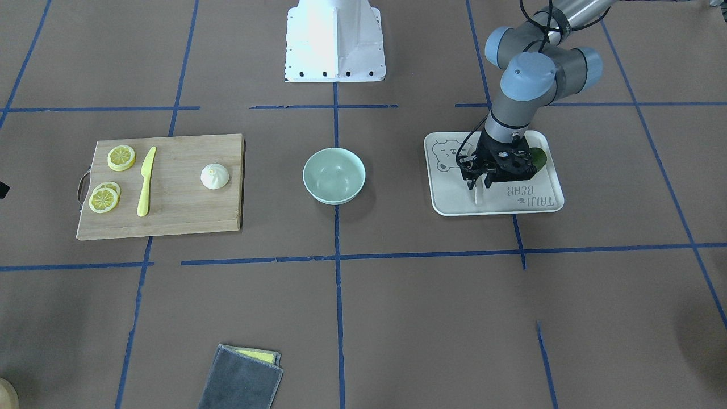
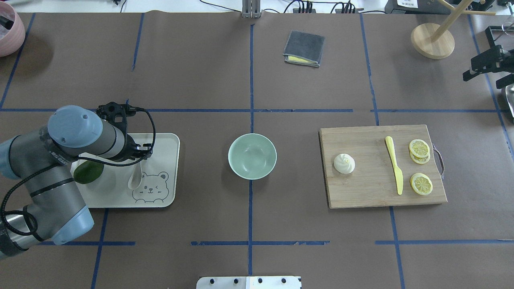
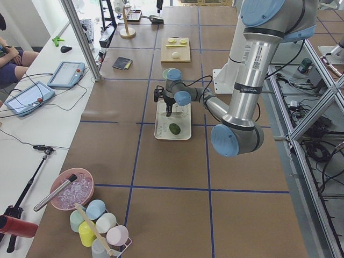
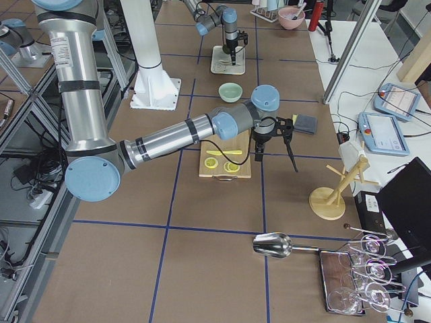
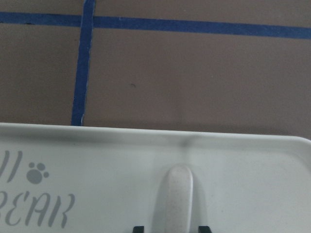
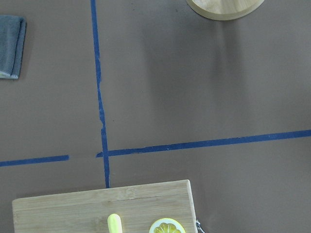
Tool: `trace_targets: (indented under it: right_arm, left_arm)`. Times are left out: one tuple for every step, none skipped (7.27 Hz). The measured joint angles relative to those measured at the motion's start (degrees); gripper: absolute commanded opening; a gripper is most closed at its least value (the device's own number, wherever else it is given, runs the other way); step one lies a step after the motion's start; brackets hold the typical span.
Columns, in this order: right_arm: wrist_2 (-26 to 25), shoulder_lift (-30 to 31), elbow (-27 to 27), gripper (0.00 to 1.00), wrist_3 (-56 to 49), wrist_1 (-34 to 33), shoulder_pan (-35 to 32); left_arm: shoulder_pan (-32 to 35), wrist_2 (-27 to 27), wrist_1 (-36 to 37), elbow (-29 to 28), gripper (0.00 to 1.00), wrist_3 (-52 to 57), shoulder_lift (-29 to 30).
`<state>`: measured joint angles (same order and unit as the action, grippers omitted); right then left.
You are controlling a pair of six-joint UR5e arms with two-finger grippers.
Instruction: Put spoon and bun in bowl
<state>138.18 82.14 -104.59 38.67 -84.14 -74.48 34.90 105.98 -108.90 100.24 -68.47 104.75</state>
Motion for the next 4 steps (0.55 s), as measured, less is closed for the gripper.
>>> trace_targets:
  right_arm:
    - [-0.01,-0.38,-0.03,1.00,0.80,0.02,0.43]
    - [-0.01,-0.63,-0.06,1.00,1.22,0.02,0.78]
    - [-0.01,-1.03,-0.07,1.00,2.07,0.14,1.36]
    - [-0.01,-1.77,-0.09,1.00,4.15,0.49,2.42]
  left_arm:
    - [0.01,-0.04,0.00,0.23,0.00,0.00,-0.11]
    - [0.12,-0.06,0.00,0.56,0.00,0.00,-0.26]
    - [0.38,-0.05,0.13,1.39,0.00,0.05,-0.53]
    - [0.77,0.01,0.46,3.41,0.00,0.20,-1.45]
